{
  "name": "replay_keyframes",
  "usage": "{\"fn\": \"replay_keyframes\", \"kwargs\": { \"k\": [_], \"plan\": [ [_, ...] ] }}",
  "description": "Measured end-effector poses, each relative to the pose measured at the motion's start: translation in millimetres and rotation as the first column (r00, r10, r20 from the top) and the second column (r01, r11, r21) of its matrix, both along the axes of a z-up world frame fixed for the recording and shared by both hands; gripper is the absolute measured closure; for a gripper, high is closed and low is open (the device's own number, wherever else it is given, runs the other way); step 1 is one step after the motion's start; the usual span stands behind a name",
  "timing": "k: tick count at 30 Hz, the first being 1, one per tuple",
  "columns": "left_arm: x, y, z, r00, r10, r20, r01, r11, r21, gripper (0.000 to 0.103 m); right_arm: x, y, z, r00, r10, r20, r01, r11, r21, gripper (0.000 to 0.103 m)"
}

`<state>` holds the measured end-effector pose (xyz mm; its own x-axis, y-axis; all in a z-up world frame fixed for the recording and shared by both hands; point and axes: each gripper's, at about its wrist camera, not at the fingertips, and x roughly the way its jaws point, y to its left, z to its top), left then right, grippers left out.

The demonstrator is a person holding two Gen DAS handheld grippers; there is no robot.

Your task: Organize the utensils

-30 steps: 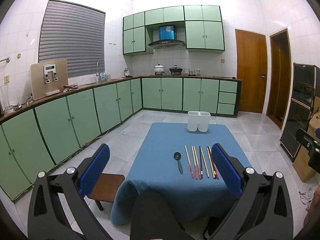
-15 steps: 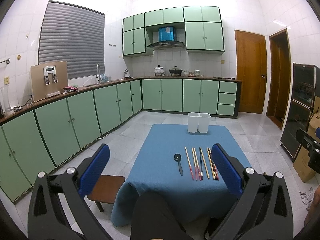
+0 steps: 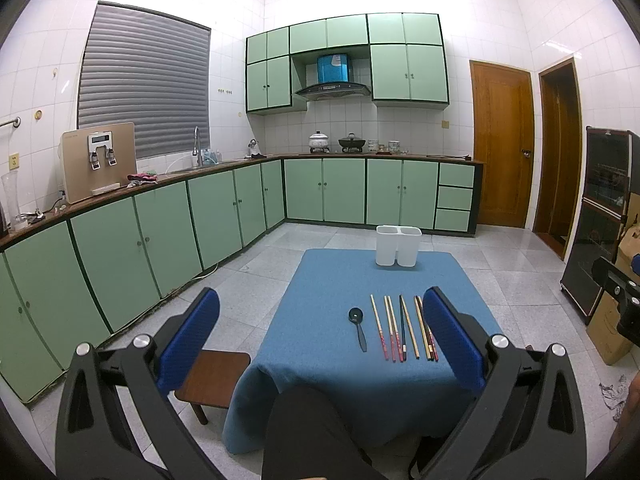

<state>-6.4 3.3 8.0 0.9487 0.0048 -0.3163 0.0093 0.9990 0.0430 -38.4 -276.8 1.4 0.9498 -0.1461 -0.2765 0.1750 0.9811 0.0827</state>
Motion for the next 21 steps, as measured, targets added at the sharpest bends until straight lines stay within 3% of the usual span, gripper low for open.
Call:
{"fn": "replay_keyframes", "kwargs": {
  "k": [21],
  "plan": [
    [-1.3, -1.3, 1.7, 1.000, -0.002, -0.004, 0.002, 1.000, 0.000, 0.005, -0.1, 0.8, -0.2, 1.000, 0.000, -0.001, 0.000, 1.000, -0.002, 0.006]
  ]
}}
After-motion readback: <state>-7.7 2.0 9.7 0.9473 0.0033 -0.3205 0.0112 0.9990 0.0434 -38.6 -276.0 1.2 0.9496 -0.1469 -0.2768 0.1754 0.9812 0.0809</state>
